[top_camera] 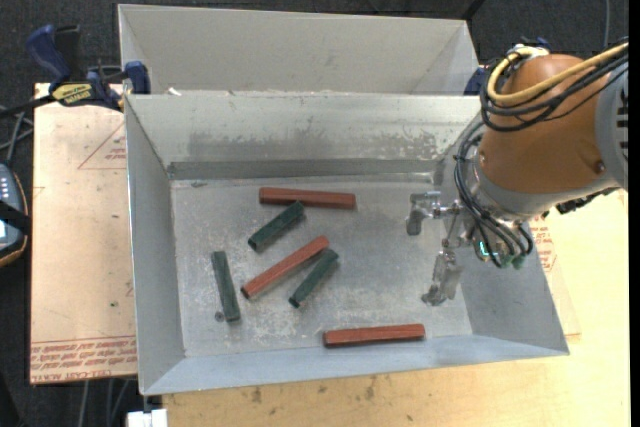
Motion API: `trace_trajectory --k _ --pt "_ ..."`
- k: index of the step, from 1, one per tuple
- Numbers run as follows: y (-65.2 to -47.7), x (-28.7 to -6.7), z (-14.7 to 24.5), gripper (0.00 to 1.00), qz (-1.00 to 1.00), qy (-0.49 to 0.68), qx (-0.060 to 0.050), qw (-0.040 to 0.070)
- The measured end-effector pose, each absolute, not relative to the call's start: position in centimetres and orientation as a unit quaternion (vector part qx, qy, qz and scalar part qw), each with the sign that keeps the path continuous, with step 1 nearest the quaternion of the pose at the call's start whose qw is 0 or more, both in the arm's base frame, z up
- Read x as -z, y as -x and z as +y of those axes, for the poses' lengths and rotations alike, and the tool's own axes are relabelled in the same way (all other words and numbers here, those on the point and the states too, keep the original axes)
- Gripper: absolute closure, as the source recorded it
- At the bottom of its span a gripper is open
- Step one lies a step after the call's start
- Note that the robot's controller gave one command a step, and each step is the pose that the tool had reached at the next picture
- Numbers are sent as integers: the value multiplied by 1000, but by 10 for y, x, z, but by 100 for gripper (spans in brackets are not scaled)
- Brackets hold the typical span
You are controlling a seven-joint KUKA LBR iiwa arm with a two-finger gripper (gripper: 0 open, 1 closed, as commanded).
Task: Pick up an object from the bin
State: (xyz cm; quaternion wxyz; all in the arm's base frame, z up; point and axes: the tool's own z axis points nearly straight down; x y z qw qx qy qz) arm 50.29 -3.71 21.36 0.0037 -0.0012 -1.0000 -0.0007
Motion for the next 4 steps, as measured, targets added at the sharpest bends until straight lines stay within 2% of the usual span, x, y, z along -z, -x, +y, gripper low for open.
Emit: trace_trajectory --k 1,2,3,4 --pt "-504 -218 -37 0 -1000 0 0 0" --pt "-535 -192 -5 0 -999 -37 -1 -4" --pt "-550 -156 9 0 -1000 -27 1 -2" --pt "-544 -139 40 0 -1000 31 0 0"
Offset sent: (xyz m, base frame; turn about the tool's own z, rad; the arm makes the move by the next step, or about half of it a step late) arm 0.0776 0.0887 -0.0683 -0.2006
